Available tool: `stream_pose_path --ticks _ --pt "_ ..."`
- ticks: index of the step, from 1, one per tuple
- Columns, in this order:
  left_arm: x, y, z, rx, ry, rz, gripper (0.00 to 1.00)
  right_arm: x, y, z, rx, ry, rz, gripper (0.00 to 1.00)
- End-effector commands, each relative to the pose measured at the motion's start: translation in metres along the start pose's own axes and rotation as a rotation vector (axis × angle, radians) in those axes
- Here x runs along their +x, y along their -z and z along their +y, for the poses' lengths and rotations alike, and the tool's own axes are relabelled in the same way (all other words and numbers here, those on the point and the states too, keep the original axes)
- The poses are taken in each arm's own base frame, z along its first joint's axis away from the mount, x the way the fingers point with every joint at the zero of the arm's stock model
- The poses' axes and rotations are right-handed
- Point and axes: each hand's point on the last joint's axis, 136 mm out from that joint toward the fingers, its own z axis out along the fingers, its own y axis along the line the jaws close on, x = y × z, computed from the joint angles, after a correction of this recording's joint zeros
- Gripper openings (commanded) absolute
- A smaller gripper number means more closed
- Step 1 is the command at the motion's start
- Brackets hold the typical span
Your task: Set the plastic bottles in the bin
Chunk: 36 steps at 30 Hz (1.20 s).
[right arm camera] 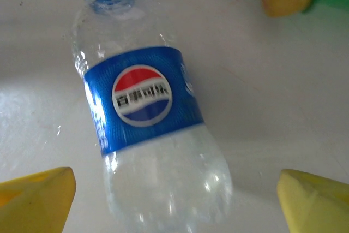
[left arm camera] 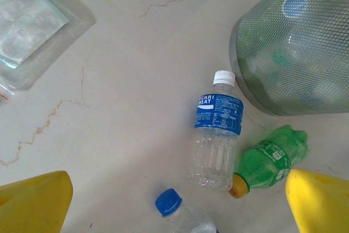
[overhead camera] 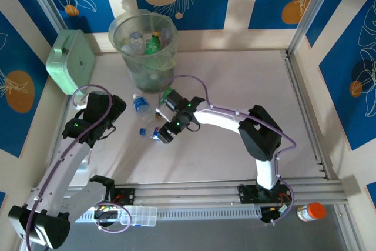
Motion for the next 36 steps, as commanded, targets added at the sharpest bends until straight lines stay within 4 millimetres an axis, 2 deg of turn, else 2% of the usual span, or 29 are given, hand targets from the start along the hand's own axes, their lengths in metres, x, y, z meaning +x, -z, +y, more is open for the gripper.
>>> stream_pose_path --ticks 1,6,11,15,20,24,28,31,36 --pt "0.001 0.002 -0.004 0.015 -0.002 0.01 0.99 0.015 -0.021 -0.004 0.074 0.1 0.092 0.94" --pt "0.004 0.001 -0.013 0.052 0.001 0.032 1.0 0.026 -0.039 0.002 0.148 0.215 0.146 0.91" --pt "0.008 -0.004 -0.019 0.074 0.006 0.054 0.99 0.044 -0.055 0.003 0.203 0.281 0.207 0.8" --pt "0.009 -0.006 -0.019 0.078 0.003 0.058 0.98 0.05 -0.057 0.007 0.201 0.28 0.2 0.71" --pt "0.009 -0.005 -0.022 0.086 -0.009 0.059 0.98 0.047 -0.052 0.013 0.203 0.298 0.167 0.61" --pt "0.01 -0.001 -0.039 0.179 -0.032 0.074 0.99 0.043 -0.037 0.022 0.187 0.302 0.117 0.57" --pt "0.016 0.009 -0.073 0.365 -0.093 0.113 1.0 0.033 -0.004 0.028 0.163 0.251 0.02 0.56" --pt "0.022 0.025 -0.104 0.555 -0.165 0.142 1.0 0.03 0.023 0.032 0.137 0.203 -0.06 0.56" --pt "0.028 0.057 -0.143 0.803 -0.274 0.159 0.98 0.03 0.07 0.03 0.089 0.097 -0.182 0.56"
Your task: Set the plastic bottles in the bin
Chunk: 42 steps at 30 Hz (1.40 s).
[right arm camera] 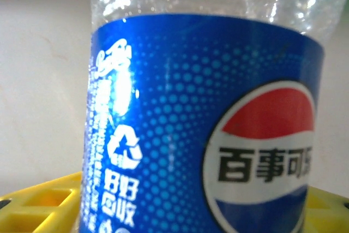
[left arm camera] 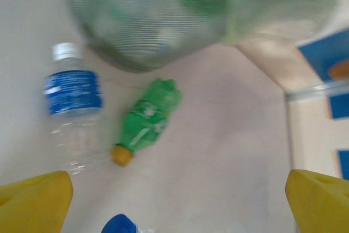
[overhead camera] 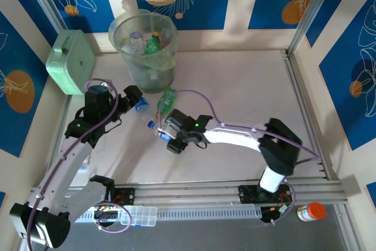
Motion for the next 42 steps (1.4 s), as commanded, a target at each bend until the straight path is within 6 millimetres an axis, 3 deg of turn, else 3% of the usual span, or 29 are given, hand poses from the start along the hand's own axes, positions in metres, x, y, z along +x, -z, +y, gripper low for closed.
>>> stream_pose_path --ticks 1,7,10,17,23,31,34,39,42 --pt "0.001 0.012 -0.059 0.287 -0.15 0.017 0.97 -0.011 0.033 -0.003 -0.054 -0.109 -0.116 0.55" --pt "0.018 0.026 -0.124 0.628 -0.238 0.122 0.92 -0.019 0.097 -0.018 -0.151 -0.287 -0.323 0.55" --pt "0.035 0.025 -0.142 0.699 -0.28 0.185 0.91 -0.021 0.123 -0.025 -0.189 -0.355 -0.422 0.54" --pt "0.083 0.024 -0.188 0.87 -0.364 0.32 0.88 -0.023 0.16 -0.028 -0.257 -0.418 -0.533 0.54" --pt "0.093 0.009 -0.198 0.901 -0.323 0.345 0.81 -0.021 0.173 -0.023 -0.278 -0.408 -0.576 0.53" --pt "0.097 -0.004 -0.201 0.93 -0.263 0.346 0.67 -0.016 0.174 -0.019 -0.286 -0.406 -0.599 0.53" --pt "0.1 -0.005 -0.203 0.936 -0.267 0.348 0.55 -0.014 0.172 -0.02 -0.282 -0.409 -0.595 0.53" --pt "0.107 -0.006 -0.206 0.928 -0.302 0.367 0.26 -0.014 0.169 -0.023 -0.282 -0.416 -0.589 0.53" --pt "0.109 -0.006 -0.205 0.9 -0.354 0.363 0.2 -0.013 0.169 -0.024 -0.281 -0.42 -0.587 0.53"
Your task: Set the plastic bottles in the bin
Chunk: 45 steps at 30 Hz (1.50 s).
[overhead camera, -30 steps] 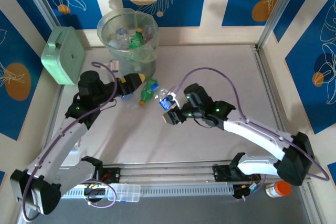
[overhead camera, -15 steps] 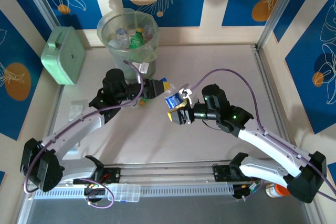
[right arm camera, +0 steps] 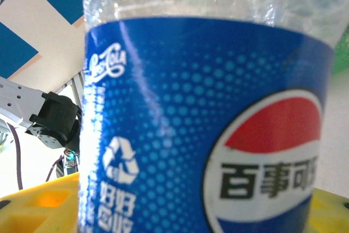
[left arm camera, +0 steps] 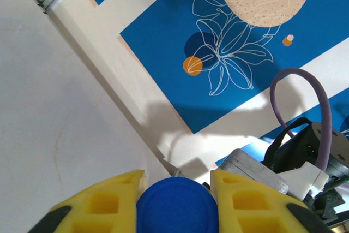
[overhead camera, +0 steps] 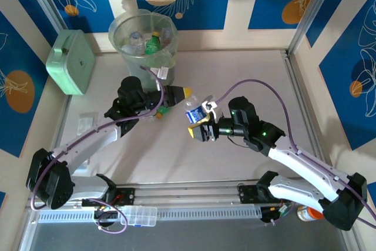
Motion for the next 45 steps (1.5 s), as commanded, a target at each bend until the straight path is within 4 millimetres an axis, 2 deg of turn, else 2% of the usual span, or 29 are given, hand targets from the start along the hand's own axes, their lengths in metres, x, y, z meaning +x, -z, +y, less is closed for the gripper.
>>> stream_pose_path --ticks 1,4,6,7,11,13,17,22,27,30,33,37,39,45 --pt "0.003 -0.003 -0.02 0.021 -0.112 0.038 0.18 -0.001 0.0 -0.002 -0.003 -0.013 -0.006 0.54" --pt "-0.001 0.002 -0.02 -0.02 -0.149 0.028 0.16 -0.003 0.002 -0.006 0.029 -0.02 -0.01 0.7" --pt "-0.005 0.004 -0.022 -0.044 -0.17 0.018 0.13 -0.004 0.004 -0.009 0.048 -0.02 -0.012 0.93" --pt "-0.008 0.005 -0.024 -0.051 -0.179 0.013 0.12 -0.004 0.005 -0.008 0.048 -0.021 -0.014 0.99" --pt "-0.029 0.012 -0.026 -0.102 -0.223 -0.029 0.0 -0.011 0.014 -0.001 0.032 -0.006 -0.038 0.99" --pt "-0.046 0.018 -0.025 -0.134 -0.236 -0.065 0.0 -0.015 0.019 0.003 0.027 0.002 -0.052 0.99" --pt "-0.094 0.035 -0.027 -0.154 -0.223 -0.18 0.0 -0.021 0.029 0.011 0.012 0.021 -0.081 0.99" --pt "-0.173 0.071 -0.026 -0.216 -0.225 -0.376 0.0 -0.025 0.036 0.014 0.011 0.025 -0.088 0.99" --pt "-0.249 0.138 0.008 -0.539 -0.173 -0.662 0.0 -0.025 0.038 0.007 0.04 0.013 -0.086 0.99" --pt "-0.281 0.172 0.024 -0.649 -0.123 -0.825 0.0 -0.025 0.038 0.004 0.047 0.0 -0.084 0.99" --pt "-0.303 0.192 0.05 -0.771 -0.052 -0.906 0.0 -0.025 0.034 0.002 0.042 -0.014 -0.078 0.99" --pt "-0.326 0.204 0.087 -0.816 0.051 -0.992 0.0 -0.023 0.026 -0.001 0.031 -0.023 -0.048 0.99" --pt "-0.338 0.203 0.107 -0.804 0.1 -1.015 0.0 -0.018 0.02 -0.005 0.036 -0.036 -0.028 0.99" --pt "-0.352 0.197 0.174 -0.904 0.275 -1.004 0.0 0.001 0.0 -0.015 0.016 -0.089 0.02 1.0"
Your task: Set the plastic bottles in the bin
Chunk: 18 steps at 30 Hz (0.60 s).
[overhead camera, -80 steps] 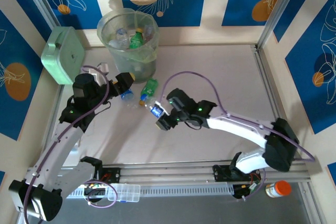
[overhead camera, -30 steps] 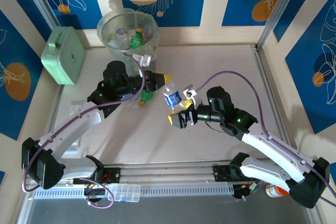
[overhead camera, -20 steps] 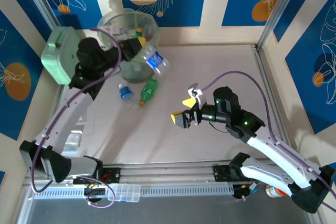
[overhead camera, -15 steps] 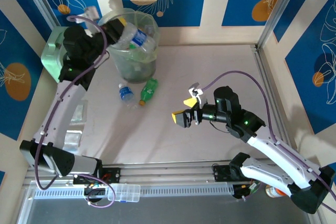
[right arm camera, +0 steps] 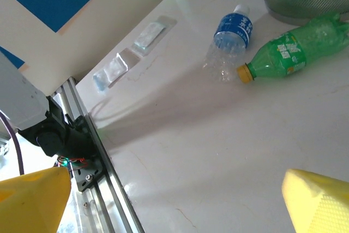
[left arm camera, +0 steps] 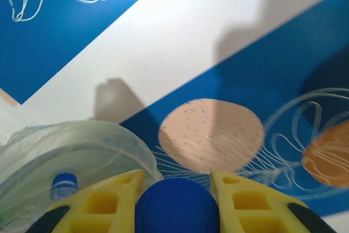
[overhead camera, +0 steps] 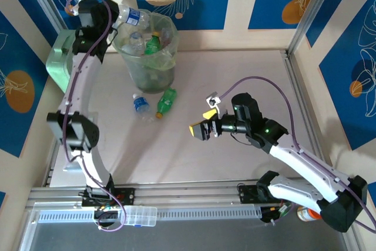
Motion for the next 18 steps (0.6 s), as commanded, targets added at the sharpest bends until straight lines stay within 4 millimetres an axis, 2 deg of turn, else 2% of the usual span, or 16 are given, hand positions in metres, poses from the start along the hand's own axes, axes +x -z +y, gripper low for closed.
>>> stream_pose_path --ticks 1,7,11,12,14,18 --pt "-0.002 -0.016 0.018 -0.093 0.075 -0.007 0.0 0.009 -0.011 -0.001 -0.041 -0.034 0.017 1.0" --pt "0.015 -0.06 0.038 -0.087 0.074 -0.011 0.0 0.039 -0.041 -0.007 -0.058 -0.075 0.124 1.0" --pt "0.041 -0.085 0.044 -0.058 0.076 0.05 0.0 0.05 -0.054 -0.009 -0.043 -0.06 0.173 1.0" --pt "0.049 -0.09 0.045 -0.051 0.065 0.07 0.03 0.051 -0.056 -0.01 -0.039 -0.06 0.178 1.0" --pt "0.064 -0.096 0.046 -0.042 0.041 0.098 0.12 0.051 -0.06 -0.012 -0.036 -0.059 0.179 0.99" --pt "0.085 -0.106 0.048 -0.008 -0.029 0.15 0.46 0.05 -0.066 -0.012 -0.043 -0.062 0.189 1.0"
